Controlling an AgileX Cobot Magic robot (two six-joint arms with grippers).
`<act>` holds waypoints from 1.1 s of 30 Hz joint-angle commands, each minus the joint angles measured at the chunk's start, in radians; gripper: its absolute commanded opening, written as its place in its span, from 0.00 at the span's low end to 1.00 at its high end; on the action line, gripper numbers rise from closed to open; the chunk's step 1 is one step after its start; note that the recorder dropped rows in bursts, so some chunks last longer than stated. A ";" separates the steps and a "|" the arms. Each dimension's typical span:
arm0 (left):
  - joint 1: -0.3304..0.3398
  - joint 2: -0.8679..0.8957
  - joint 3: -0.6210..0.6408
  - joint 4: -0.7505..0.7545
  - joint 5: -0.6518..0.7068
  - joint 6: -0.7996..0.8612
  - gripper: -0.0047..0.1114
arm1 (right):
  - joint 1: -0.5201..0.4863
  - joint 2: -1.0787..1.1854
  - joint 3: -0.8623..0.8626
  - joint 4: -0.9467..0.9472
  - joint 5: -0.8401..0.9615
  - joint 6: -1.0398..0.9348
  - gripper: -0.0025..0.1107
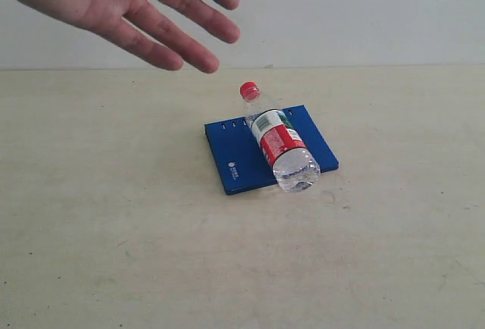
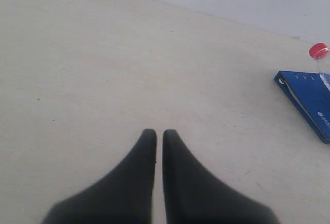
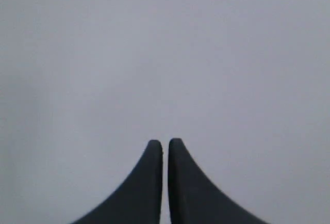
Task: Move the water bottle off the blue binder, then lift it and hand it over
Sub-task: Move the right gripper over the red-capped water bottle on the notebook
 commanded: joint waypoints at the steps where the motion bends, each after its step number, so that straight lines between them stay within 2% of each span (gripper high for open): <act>1: -0.002 -0.003 0.003 -0.007 -0.008 -0.009 0.08 | 0.005 -0.001 -0.080 0.497 -0.519 -0.062 0.02; 2: -0.002 -0.003 0.003 -0.007 -0.008 -0.009 0.08 | 0.024 -0.001 -0.163 0.634 -0.431 -0.027 0.02; 3: -0.002 -0.003 0.003 -0.007 -0.008 -0.009 0.08 | 0.035 0.007 -0.196 0.602 -0.318 -0.045 0.02; 4: -0.002 -0.003 0.003 -0.007 -0.008 -0.009 0.08 | 0.068 0.084 -0.264 0.417 -0.104 -0.108 0.02; 5: -0.002 -0.003 0.003 -0.007 -0.008 -0.009 0.08 | 0.082 0.137 -0.296 0.305 -0.052 -0.143 0.02; 6: -0.002 -0.003 0.003 -0.007 -0.008 -0.009 0.08 | 0.113 0.301 -0.388 -0.048 0.018 -0.192 0.02; 7: -0.002 -0.003 0.003 -0.007 -0.008 -0.009 0.08 | 0.124 0.373 -0.431 -0.192 0.038 -0.192 0.02; 8: -0.002 -0.003 0.003 -0.007 -0.008 -0.009 0.08 | 0.151 0.556 -0.552 -0.511 0.095 -0.134 0.02; 9: -0.002 -0.003 0.003 -0.007 -0.008 -0.009 0.08 | 0.164 0.645 -0.616 -0.645 0.131 -0.079 0.02; 10: -0.002 -0.003 0.003 -0.007 -0.008 -0.009 0.08 | 0.194 0.813 -0.740 -0.871 0.212 0.104 0.02; 13: -0.002 -0.003 0.003 -0.007 -0.008 -0.009 0.08 | 0.255 1.142 -0.927 -1.144 0.436 0.484 0.02; 15: -0.002 -0.003 0.003 -0.007 -0.008 -0.009 0.08 | 0.311 1.332 -0.995 -1.205 0.637 0.560 0.02; 16: -0.002 -0.003 0.003 -0.007 -0.008 -0.009 0.08 | 0.324 1.384 -1.009 -1.205 0.672 0.556 0.02; 20: -0.002 -0.003 0.003 -0.007 -0.008 -0.009 0.08 | 0.368 1.623 -1.081 -1.160 0.721 0.558 0.03; 23: -0.002 -0.003 0.003 -0.007 -0.008 -0.009 0.08 | 0.368 1.734 -1.143 -1.085 0.727 0.558 0.09; 33: -0.002 -0.003 0.003 -0.007 -0.008 -0.009 0.08 | 0.369 2.017 -1.447 -1.081 0.628 0.550 0.43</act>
